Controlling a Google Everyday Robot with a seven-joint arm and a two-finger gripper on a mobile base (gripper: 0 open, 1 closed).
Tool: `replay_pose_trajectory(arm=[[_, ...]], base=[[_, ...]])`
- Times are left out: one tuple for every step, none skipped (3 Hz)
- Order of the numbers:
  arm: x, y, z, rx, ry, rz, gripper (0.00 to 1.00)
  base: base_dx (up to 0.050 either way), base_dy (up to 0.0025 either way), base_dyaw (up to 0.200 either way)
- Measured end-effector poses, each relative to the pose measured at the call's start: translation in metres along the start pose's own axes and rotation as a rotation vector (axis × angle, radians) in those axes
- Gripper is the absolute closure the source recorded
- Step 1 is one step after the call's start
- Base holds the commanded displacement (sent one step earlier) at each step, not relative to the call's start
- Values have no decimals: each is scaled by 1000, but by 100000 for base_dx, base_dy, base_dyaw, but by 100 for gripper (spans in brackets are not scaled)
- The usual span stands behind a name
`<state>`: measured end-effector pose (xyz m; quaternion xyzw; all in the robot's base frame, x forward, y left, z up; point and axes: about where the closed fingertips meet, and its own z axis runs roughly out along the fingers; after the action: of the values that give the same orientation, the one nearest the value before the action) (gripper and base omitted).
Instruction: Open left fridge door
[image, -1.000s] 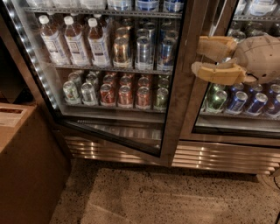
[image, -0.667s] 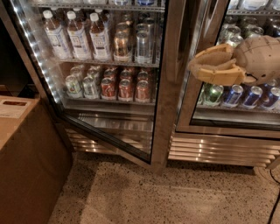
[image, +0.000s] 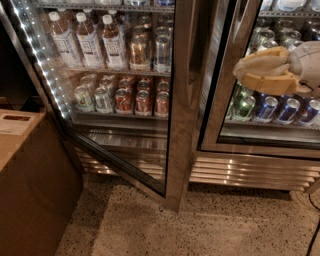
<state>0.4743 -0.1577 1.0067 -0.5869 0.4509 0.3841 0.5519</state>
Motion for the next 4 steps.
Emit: replay_pose_trajectory(arm=[[0, -1, -2, 9, 2, 0, 81], [0, -1, -2, 9, 2, 0, 59], [0, -1, -1, 9, 2, 0, 36], [3, -2, 5, -1, 10, 8, 12]], base=[[0, 0, 0], [0, 0, 0], [0, 0, 0], [0, 0, 0]])
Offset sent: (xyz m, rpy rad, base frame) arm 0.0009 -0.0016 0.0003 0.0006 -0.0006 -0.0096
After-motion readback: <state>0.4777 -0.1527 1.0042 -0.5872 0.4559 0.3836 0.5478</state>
